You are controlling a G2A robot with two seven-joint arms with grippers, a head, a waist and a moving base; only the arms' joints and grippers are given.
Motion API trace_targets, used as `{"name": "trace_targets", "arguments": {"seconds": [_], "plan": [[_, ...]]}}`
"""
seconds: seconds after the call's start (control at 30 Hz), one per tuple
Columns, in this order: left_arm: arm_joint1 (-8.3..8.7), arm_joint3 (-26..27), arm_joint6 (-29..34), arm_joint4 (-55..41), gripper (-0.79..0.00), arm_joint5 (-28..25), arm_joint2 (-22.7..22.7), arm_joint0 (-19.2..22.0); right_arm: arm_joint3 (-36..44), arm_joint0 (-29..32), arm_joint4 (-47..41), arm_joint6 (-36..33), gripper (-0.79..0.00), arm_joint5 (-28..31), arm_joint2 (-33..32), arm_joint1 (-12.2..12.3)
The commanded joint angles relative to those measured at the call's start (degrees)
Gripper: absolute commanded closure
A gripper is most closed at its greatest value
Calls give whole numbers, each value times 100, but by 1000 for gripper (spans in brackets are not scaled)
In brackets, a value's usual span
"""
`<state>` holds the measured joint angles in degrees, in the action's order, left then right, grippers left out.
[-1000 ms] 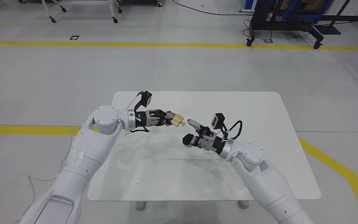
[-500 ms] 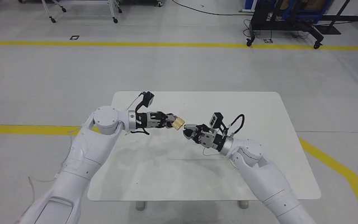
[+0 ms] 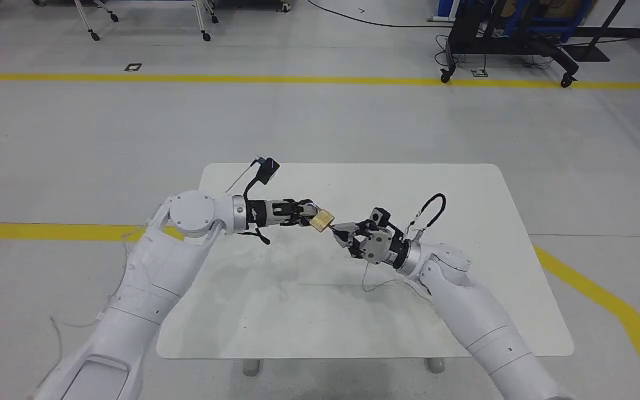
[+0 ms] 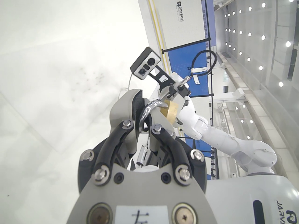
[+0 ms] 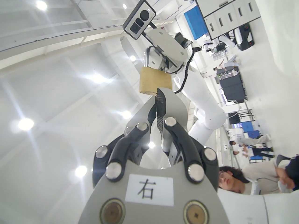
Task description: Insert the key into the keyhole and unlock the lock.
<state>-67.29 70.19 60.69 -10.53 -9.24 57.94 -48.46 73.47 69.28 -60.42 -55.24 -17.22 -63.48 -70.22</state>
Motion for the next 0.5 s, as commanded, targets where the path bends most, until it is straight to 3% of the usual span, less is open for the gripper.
{"name": "trace_targets", "arguments": {"seconds": [0.0, 0.13, 0.17, 0.2, 0.23, 0.47], "plan": [[26, 173, -222, 111, 0, -173, 83, -115, -128, -68, -81, -168, 0, -143, 17, -5], [67, 389, -284, 201, 0, -226, 165, -291, -337, -158, -96, -269, 0, -196, 44, -15], [74, 398, -272, 193, 0, -185, 181, -311, -368, -177, -20, -215, -194, -143, 46, -14], [79, 410, -267, 173, 0, -157, 198, -323, -374, -185, 47, -182, -449, -84, 51, -14], [83, 410, -264, 161, 0, -124, 212, -330, -370, -185, 100, -183, -785, -16, 53, -13], [93, 358, -289, 452, 0, 412, 136, -271, -169, 95, 608, 344, -785, 949, -508, 108]]}}
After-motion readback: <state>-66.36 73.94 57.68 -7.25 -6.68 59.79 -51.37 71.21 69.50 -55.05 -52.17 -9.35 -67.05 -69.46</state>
